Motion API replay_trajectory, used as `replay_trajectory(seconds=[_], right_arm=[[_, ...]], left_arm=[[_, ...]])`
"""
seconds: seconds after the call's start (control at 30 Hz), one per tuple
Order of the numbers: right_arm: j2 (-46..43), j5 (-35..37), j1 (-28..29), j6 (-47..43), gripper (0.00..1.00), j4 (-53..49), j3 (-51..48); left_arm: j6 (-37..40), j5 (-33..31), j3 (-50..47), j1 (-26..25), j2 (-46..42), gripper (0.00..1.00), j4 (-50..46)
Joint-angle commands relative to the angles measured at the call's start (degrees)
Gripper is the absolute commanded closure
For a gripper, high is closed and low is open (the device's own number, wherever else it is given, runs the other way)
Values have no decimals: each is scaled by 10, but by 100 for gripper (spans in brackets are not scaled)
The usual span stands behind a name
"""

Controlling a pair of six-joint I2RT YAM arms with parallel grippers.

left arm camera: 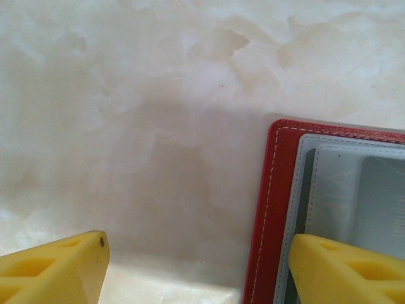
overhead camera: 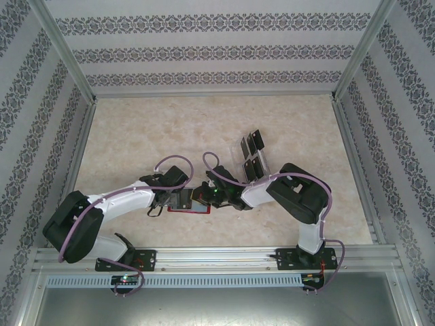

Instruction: Put the credit cards into the card holder

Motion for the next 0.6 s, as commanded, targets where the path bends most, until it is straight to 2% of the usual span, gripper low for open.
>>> replay_trajectory(seconds=[0.0,0.17,0.47,0.57], right_arm=[[20,-2,12,-17,100,-29,11],[21,-1,12,-17,100,-33,11],[19,3,12,-25,100,-45,15],[18,2,12,-26,100,-48,15]], left_arm=[[-15,12,4,-2,-18,22,-6],[-34,43,-23,30,-44,21,13],[-43,57,-54,90,-61,20,17],[-44,58,-61,97,-60,19,18]])
